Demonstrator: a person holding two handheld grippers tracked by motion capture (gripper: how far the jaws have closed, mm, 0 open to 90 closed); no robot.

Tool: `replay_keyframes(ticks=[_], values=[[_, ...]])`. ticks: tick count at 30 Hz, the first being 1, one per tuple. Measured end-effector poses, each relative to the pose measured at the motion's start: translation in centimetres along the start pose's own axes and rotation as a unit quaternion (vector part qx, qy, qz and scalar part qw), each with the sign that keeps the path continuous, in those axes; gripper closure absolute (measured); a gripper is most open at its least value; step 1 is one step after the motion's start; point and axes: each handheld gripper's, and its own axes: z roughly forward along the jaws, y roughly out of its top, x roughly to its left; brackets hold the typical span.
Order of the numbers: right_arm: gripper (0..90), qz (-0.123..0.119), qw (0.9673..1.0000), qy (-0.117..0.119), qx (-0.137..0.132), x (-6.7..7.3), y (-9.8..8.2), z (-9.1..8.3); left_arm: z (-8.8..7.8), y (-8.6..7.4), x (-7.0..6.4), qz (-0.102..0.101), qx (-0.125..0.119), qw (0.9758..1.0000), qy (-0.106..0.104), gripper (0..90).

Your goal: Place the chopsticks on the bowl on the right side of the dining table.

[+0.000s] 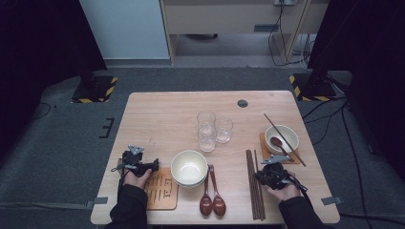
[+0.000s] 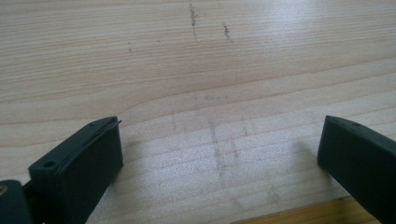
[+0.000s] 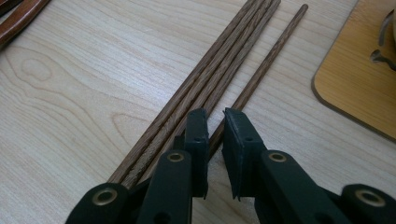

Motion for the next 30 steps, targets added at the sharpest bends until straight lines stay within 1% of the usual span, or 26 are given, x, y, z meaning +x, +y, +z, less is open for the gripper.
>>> replay_keyframes(ticks=[4,7,8,14,20,30], values=[[82.1,0.001,1.0,-0.003,0.001,-0.1,0.0,-0.1,0.0,0.0,0.0,0.0,0.0,1.0,0.0,0.0],[82.7,0.004,0.9999,-0.01,0.004,-0.3,-0.1,-0.1,0.0,0.0,0.0,0.0,0.0,1.0,0.0,0.0],[82.9,0.011,0.9999,-0.01,0.006,-0.4,-0.1,-0.2,0.0,0.0,0.0,0.0,0.0,1.0,0.0,0.0],[84.2,0.024,0.9995,-0.02,0.01,-0.8,-0.2,-0.4,0.0,0.0,0.0,0.0,0.0,1.0,0.0,0.0],[84.8,0.026,0.999,-0.033,0.014,-1.0,-0.2,-0.5,0.0,0.0,0.0,0.0,0.0,1.0,0.0,0.0],[85.4,0.036,0.9983,-0.044,0.014,-1.6,-0.3,-0.5,0.0,0.0,0.0,0.0,0.0,1.0,0.0,0.0]])
